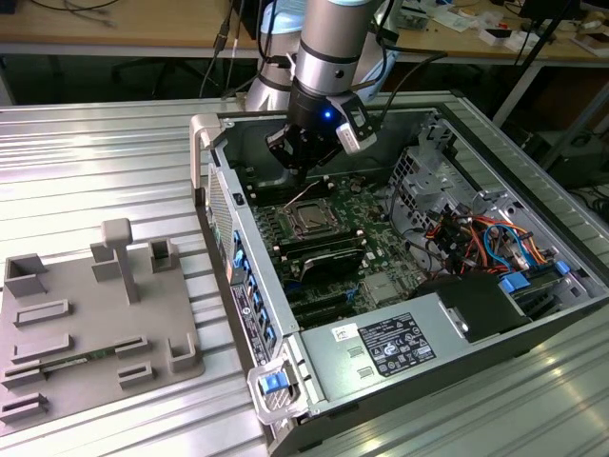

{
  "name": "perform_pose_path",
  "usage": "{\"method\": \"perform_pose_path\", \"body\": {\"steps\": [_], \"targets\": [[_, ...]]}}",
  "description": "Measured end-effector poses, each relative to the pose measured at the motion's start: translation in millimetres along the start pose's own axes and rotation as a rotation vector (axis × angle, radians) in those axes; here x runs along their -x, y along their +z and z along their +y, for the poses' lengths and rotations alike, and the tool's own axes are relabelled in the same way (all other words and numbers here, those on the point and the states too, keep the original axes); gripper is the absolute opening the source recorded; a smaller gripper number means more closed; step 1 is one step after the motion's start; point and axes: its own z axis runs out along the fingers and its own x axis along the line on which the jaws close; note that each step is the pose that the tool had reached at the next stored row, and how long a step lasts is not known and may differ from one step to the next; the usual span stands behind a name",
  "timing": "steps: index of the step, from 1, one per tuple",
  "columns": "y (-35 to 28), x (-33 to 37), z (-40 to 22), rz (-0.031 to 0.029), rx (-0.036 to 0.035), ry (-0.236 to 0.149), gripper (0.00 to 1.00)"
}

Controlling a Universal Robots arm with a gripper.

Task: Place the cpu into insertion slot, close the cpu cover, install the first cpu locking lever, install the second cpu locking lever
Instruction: 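Install the first cpu locking lever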

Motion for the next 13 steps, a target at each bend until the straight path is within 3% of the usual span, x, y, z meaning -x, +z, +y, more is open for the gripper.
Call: {"method": "perform_pose_path", "body": {"steps": [7, 13], "targets": [[0.0, 0.0, 0.0, 0.0000, -0.0001, 0.000, 0.11], [2.1, 1.0, 0.1, 0.0000, 0.0004, -0.027, 0.11]]}}
